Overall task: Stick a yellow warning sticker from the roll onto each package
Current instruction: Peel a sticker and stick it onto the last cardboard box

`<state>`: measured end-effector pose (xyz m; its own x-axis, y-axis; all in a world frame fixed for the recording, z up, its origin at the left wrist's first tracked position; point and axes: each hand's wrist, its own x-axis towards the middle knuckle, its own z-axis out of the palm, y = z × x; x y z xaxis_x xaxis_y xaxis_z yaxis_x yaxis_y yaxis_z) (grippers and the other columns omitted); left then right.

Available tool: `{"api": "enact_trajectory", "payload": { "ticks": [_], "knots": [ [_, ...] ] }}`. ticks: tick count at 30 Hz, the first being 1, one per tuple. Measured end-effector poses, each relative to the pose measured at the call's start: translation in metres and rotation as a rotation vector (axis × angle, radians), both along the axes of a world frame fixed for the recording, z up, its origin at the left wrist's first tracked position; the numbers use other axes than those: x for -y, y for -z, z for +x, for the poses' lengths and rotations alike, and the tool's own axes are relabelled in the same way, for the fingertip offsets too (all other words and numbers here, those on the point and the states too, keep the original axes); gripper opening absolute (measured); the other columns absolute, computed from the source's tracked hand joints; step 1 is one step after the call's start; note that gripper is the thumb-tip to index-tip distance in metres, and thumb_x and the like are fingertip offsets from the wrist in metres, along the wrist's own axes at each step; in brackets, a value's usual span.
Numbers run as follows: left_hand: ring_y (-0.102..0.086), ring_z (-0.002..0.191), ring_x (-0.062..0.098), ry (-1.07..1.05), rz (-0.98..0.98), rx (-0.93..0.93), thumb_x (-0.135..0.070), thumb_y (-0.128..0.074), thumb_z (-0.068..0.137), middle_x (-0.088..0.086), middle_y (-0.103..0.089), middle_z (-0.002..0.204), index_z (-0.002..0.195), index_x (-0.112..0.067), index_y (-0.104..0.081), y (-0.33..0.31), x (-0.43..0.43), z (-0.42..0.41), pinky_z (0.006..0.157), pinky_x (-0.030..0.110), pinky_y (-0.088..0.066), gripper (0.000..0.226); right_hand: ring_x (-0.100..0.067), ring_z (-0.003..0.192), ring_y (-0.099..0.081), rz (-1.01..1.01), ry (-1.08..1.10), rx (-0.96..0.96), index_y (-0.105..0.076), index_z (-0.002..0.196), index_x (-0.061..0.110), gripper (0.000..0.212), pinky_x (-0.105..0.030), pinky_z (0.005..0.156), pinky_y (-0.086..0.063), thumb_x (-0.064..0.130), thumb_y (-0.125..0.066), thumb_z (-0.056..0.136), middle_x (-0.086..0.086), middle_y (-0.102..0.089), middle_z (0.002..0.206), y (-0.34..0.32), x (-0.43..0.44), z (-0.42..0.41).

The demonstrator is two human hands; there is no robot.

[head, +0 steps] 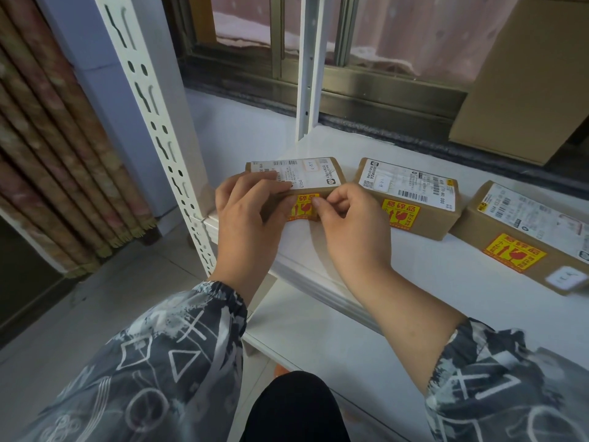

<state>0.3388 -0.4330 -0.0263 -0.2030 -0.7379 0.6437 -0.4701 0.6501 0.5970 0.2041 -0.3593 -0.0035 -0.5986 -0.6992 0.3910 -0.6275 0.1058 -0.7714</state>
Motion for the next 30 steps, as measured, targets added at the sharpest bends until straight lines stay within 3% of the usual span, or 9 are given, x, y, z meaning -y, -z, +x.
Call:
{"api": "enact_trajectory", "payload": {
  "ticks": [4, 6, 8, 10, 13, 17, 21, 30],
  "knots": [
    [-0.046, 0.128, 0.027, 0.011, 0.018, -0.003, -0.030, -0.074, 0.095, -0.007, -0.069, 0.126, 0.111, -0.021, -0.078, -0.001, 0.000, 0.001, 0.109, 0.027, -0.030, 0.019, -0.020, 0.074, -0.063, -0.021, 0.019, 0.000, -0.058, 0.090, 0.013, 0.016, -0.034, 0.062, -0.048, 0.022, -0.068, 0.098, 0.004, -0.064, 0.076, 0.001, -0.002, -0.003],
    [-0.046, 0.130, 0.028, 0.020, 0.028, 0.013, -0.029, -0.075, 0.094, -0.008, -0.068, 0.127, 0.113, -0.022, -0.077, -0.001, 0.000, 0.002, 0.109, 0.025, -0.028, 0.020, -0.022, 0.086, -0.064, -0.082, 0.016, -0.058, -0.057, 0.097, 0.014, 0.009, -0.023, 0.064, -0.046, 0.013, -0.065, 0.098, 0.000, -0.065, 0.091, 0.001, -0.005, -0.001],
    [-0.045, 0.131, 0.028, 0.032, 0.033, 0.029, -0.028, -0.078, 0.091, -0.010, -0.065, 0.129, 0.115, -0.023, -0.076, -0.001, 0.000, 0.004, 0.108, 0.021, -0.027, 0.024, -0.022, 0.098, -0.062, -0.153, -0.008, -0.177, -0.059, 0.107, 0.012, 0.017, -0.023, 0.075, -0.050, 0.005, -0.067, 0.093, -0.004, -0.060, 0.107, 0.000, -0.008, 0.002],
    [-0.043, 0.131, 0.026, 0.050, 0.034, 0.046, -0.028, -0.081, 0.088, -0.012, -0.063, 0.130, 0.117, -0.025, -0.075, -0.001, 0.001, 0.006, 0.108, 0.017, -0.024, 0.030, -0.025, 0.109, -0.057, -0.149, -0.015, -0.372, -0.062, 0.115, 0.014, 0.031, -0.034, 0.089, -0.049, 0.011, -0.074, 0.087, -0.006, -0.057, 0.119, 0.000, -0.009, 0.001],
    [-0.041, 0.131, 0.025, 0.068, 0.023, 0.083, -0.025, -0.085, 0.084, -0.013, -0.061, 0.132, 0.119, -0.025, -0.073, -0.001, 0.002, 0.009, 0.108, 0.025, -0.026, 0.037, -0.026, 0.120, -0.050, -0.015, -0.020, -0.677, -0.063, 0.125, 0.021, 0.051, -0.042, 0.092, -0.038, 0.042, -0.078, 0.080, 0.002, -0.059, 0.132, -0.001, -0.007, -0.009],
    [-0.041, 0.129, 0.030, 0.054, 0.032, 0.120, -0.018, -0.089, 0.078, -0.006, -0.061, 0.132, 0.120, -0.023, -0.072, -0.003, 0.003, 0.009, 0.106, 0.031, -0.029, 0.046, -0.022, 0.128, -0.049, 0.048, -0.084, -0.829, -0.063, 0.125, 0.027, 0.055, -0.043, 0.095, -0.030, 0.056, -0.077, 0.080, 0.010, -0.061, 0.131, -0.001, -0.002, -0.020],
    [-0.040, 0.127, 0.033, 0.050, 0.048, 0.126, -0.019, -0.088, 0.078, -0.006, -0.061, 0.131, 0.119, -0.025, -0.073, -0.004, 0.004, 0.008, 0.105, 0.037, -0.035, 0.044, -0.021, 0.124, -0.052, 0.030, -0.081, -0.825, -0.065, 0.121, 0.029, 0.050, -0.042, 0.093, -0.028, 0.050, -0.081, 0.078, 0.011, -0.064, 0.125, -0.001, 0.004, -0.024],
    [-0.041, 0.129, 0.033, 0.049, 0.037, 0.147, -0.026, -0.087, 0.081, -0.008, -0.061, 0.133, 0.119, -0.027, -0.073, -0.004, 0.008, 0.010, 0.104, 0.032, -0.033, 0.041, -0.020, 0.115, -0.059, -0.010, -0.161, -0.822, -0.066, 0.117, 0.027, 0.044, -0.038, 0.089, -0.026, 0.039, -0.083, 0.078, 0.009, -0.065, 0.121, 0.000, 0.009, -0.034]
  ]
}}
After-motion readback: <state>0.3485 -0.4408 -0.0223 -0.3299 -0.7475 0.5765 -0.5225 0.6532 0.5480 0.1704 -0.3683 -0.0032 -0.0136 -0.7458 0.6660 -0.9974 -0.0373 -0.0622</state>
